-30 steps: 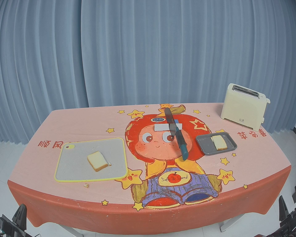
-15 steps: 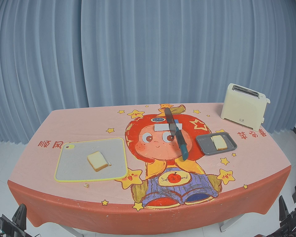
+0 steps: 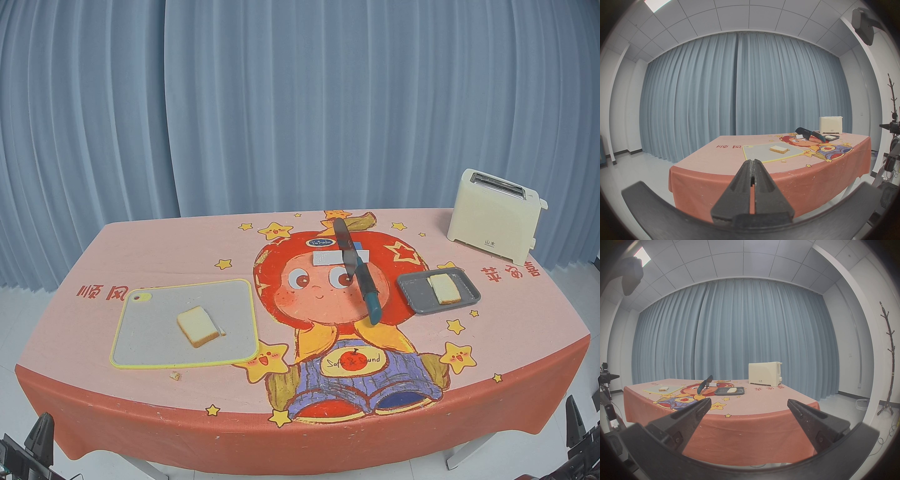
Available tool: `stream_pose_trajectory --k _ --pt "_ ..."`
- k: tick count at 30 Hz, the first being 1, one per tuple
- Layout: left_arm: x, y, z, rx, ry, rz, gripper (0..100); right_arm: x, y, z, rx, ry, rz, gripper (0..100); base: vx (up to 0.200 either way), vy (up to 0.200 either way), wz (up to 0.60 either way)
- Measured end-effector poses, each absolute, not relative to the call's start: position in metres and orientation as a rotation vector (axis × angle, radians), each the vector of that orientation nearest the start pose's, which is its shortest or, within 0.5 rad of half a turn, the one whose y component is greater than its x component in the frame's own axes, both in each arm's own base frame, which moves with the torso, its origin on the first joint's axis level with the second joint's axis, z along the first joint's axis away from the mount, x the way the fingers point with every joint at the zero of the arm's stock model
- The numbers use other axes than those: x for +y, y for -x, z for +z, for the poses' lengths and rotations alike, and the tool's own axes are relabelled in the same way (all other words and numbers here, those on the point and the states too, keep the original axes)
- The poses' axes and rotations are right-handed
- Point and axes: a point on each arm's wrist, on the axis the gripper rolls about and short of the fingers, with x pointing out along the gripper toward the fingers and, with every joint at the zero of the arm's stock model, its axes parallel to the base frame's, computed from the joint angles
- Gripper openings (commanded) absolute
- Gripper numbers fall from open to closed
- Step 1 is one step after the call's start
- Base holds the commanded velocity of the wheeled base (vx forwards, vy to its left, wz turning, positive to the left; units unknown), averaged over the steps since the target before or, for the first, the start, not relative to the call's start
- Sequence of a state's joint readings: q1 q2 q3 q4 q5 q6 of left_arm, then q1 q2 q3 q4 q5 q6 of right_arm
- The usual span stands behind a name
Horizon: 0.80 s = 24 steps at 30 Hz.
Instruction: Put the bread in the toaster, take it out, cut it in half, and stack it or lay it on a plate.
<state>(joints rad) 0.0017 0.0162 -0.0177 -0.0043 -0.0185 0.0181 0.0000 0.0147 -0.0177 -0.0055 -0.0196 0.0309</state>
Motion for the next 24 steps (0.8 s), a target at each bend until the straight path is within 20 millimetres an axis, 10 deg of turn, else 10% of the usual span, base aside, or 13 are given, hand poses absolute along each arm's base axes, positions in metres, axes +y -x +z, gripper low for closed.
stream_pose_trajectory --k 11,12,24 --pt "-0.0005 0.0229 0.0812 -0.006 -0.012 -0.015 0 -0.0004 0.0230 0.0811 -0.008 -0.031 -0.019 100 0.000 0.000 0.00" --pt "-0.0005 0.0229 0.0812 -0.006 -0.014 -0.015 100 -0.0004 0.0230 0.0811 -0.008 -0.031 -0.020 100 0.000 0.000 0.00" --pt "-0.0005 0.0229 0.0812 -0.006 -0.015 -0.016 100 -0.0004 0.0230 0.0812 -0.007 -0.031 -0.020 100 0.000 0.000 0.00"
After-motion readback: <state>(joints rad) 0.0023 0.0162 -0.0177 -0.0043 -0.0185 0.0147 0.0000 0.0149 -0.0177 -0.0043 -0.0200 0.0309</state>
